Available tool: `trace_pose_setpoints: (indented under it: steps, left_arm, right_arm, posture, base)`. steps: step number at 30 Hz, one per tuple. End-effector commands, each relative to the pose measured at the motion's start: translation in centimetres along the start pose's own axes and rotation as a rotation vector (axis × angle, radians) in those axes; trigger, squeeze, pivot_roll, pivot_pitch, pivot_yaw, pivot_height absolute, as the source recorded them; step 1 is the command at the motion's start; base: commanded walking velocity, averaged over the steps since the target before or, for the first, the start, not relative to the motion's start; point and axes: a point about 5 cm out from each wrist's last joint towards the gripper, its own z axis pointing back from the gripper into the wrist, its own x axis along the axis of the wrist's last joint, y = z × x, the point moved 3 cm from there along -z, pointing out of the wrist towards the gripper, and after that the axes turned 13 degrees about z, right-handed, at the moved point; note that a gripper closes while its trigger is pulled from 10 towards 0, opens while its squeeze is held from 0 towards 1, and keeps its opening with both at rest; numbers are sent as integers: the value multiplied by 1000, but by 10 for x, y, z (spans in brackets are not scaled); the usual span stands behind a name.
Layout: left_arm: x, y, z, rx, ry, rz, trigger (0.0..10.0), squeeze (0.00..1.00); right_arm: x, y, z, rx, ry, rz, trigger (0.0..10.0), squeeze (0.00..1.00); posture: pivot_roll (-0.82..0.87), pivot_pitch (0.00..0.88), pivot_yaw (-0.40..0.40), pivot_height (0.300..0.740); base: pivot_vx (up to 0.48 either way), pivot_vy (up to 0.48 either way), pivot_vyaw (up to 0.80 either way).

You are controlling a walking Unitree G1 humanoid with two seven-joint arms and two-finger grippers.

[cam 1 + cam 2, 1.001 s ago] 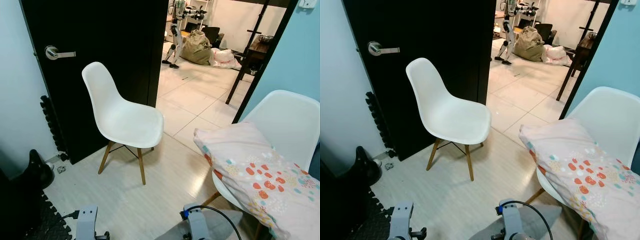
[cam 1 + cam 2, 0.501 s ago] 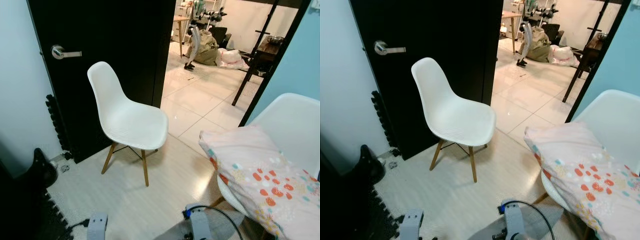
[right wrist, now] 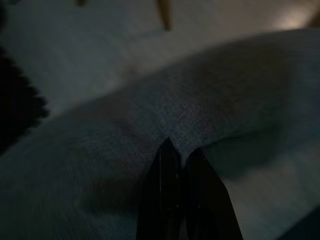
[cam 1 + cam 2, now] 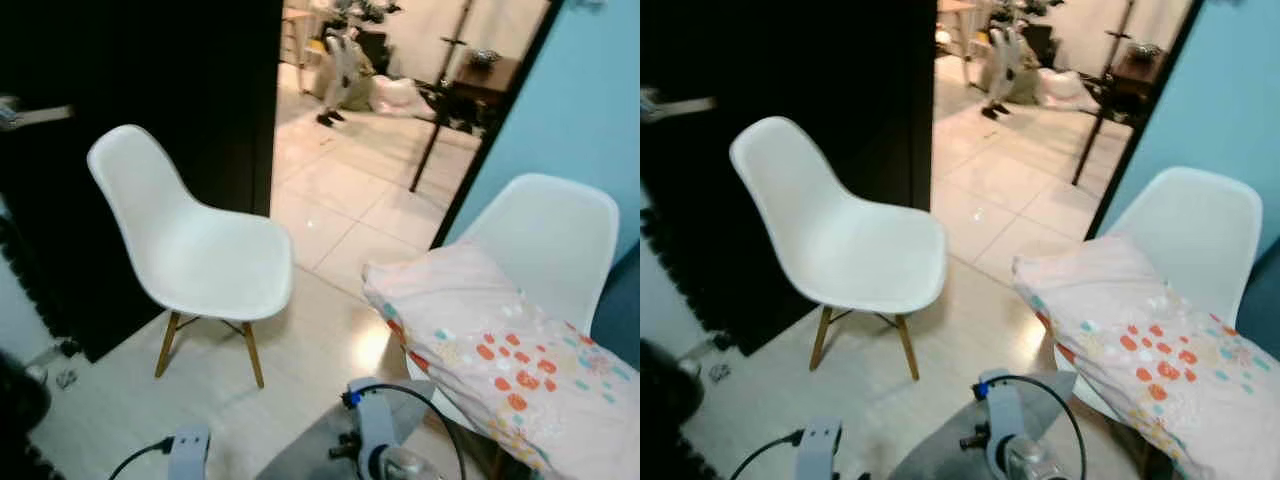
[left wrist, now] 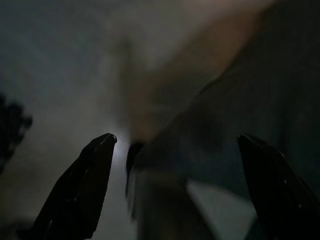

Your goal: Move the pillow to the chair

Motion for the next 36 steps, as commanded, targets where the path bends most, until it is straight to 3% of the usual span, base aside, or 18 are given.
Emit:
trace_pose_setpoints:
  steps: [1,4,9,22,30,36]
  left_arm:
    - [-13,-4,1,-11,34,6,10000,0]
    - [-15,-5,2,-12,37,0,10000,0]
    - [-15,-5,2,-17,31,-3,10000,0]
    - [-12,-4,2,-18,26,-25,10000,0]
    - [-11,-5,1,-21,28,-53,10000,0]
    - [-11,-5,1,-20,28,-55,10000,0]
  right_arm:
    - [3,-9,2,-29,-25,-4,10000,0]
    - [10,-10,1,-22,-55,-16,10000,0]
    - [52,-22,1,-44,-197,-103,10000,0]
    - [110,-35,6,-61,-380,-144,10000,0]
    - [171,-58,23,-116,-594,-224,10000,0]
    - [202,-57,32,-99,-685,-206,10000,0]
  posture:
    - [165,0,-116,740]
    - [164,0,-121,740]
    - [169,0,-123,740]
    - [181,0,-130,740]
    - [193,0,-131,740]
    - [197,0,-136,740]
  base:
    - [360,0,0]
    - [364,0,0]
    - [362,0,560]
    - [363,0,119]
    - [364,0,-91]
    - [365,0,-133]
